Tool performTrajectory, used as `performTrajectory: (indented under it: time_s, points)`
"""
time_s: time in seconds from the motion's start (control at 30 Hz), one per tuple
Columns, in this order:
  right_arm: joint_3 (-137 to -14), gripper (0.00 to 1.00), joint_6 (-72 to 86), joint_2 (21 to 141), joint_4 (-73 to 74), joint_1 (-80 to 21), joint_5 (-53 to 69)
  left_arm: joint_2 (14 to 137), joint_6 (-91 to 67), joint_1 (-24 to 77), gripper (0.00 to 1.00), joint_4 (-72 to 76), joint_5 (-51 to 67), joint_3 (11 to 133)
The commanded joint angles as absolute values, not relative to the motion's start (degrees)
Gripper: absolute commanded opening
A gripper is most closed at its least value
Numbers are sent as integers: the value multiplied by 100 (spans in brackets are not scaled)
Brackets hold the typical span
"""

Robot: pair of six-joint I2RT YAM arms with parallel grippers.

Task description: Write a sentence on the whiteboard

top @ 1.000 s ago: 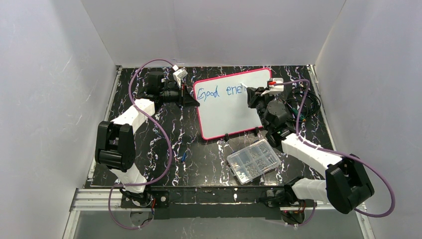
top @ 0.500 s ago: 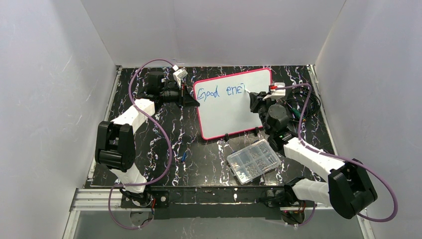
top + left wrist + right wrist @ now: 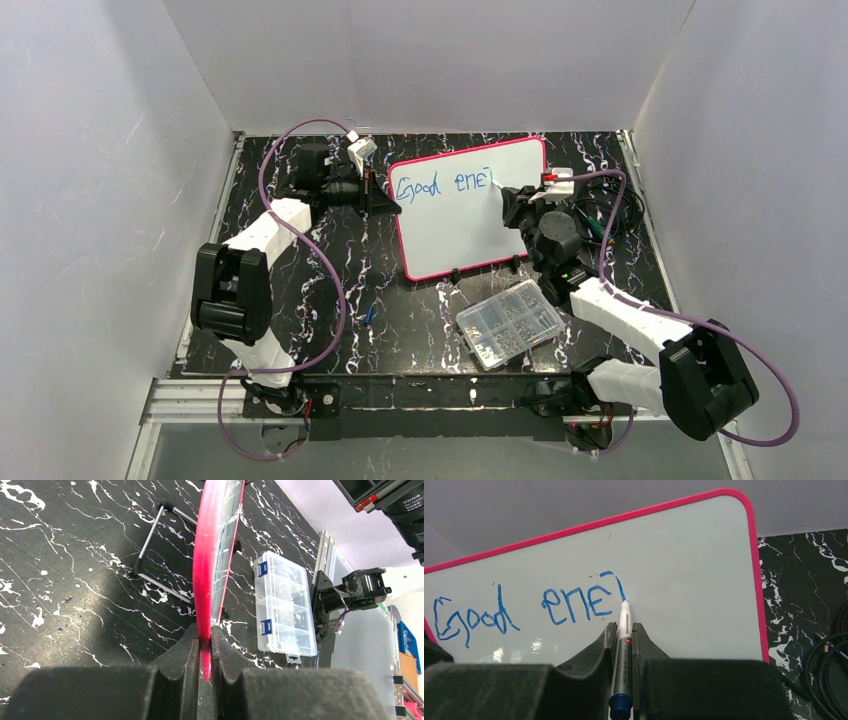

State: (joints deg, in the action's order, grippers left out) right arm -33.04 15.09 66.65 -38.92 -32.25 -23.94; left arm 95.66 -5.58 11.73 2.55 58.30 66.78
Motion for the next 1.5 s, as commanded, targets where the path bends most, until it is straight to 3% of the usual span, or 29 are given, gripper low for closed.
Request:
performTrajectory:
  time_s: [0.0, 1.13, 1.47]
  points:
    - [-3535, 1, 1556, 6795, -4344, -3199, -2523, 9123, -510, 1169, 0, 264, 6047, 6775]
    - [-3564, 1, 1328, 6814, -4462, -3199, -2770, 9115, -494, 1169, 0, 255, 6023, 6776]
    - [-3535, 1, 1287, 6271, -4058, -3199, -2669, 9083, -484, 1169, 0, 230, 5909, 6776]
